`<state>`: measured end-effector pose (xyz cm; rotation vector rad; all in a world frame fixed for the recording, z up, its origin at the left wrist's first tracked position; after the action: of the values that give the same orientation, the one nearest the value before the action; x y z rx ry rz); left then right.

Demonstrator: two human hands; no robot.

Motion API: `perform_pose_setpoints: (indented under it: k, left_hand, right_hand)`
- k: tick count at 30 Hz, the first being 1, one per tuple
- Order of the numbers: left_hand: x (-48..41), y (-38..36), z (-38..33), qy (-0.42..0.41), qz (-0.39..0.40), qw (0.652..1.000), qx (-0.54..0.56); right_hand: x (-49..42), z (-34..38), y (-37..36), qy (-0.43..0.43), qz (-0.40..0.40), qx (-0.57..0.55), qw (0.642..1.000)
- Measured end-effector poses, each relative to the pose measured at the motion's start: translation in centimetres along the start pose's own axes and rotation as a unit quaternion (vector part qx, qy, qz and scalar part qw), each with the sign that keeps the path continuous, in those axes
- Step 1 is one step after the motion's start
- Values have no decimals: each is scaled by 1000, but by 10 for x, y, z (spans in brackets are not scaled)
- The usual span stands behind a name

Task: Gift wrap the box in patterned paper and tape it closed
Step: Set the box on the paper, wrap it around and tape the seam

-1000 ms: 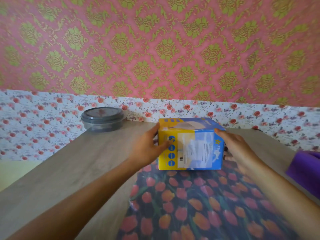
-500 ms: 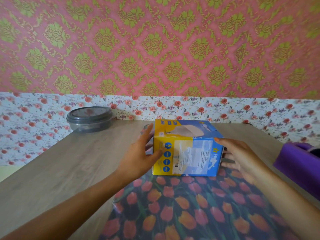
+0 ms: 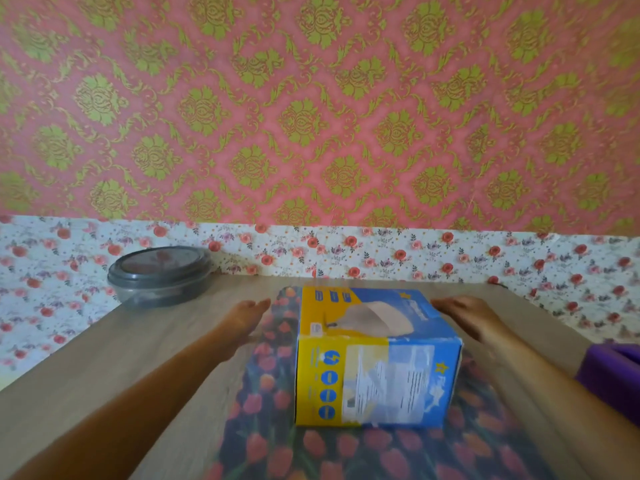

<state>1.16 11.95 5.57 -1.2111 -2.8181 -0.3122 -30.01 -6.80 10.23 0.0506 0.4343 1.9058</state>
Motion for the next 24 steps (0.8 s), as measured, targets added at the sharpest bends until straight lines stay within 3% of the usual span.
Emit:
perform_pose_setpoints:
  k: [5, 9, 17, 20, 24]
  left_hand:
    - [-64, -12, 0, 32, -21, 998, 54]
    - [-122, -18, 0, 43, -45, 998, -6]
    - [-189, -35, 7, 57, -15, 995, -76]
    - [-187, -46, 0, 34, 15, 996, -81]
    - [-168, -34, -44, -55, -27, 996, -63]
  right_hand:
    - [-52, -25, -11, -41, 36, 34, 998]
    - [-95, -50, -16, -73, 12, 43, 996]
    - [-154, -77, -21, -127, -17, 120, 985]
    - [-158, -70, -27, -113, 11, 139, 984]
    - [-153, -37, -19, -47, -7, 81, 996]
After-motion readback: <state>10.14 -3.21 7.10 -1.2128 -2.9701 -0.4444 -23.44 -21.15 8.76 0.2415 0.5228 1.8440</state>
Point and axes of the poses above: each hand's wrist, its own x-axis away from the middle knuckle, its own y-axis out of the back of the hand, z = x × y, the point moved 10 cm from there along -x, towards the middle knuckle, and after that the axes turned 4 degrees about y, right-handed, at the moved point
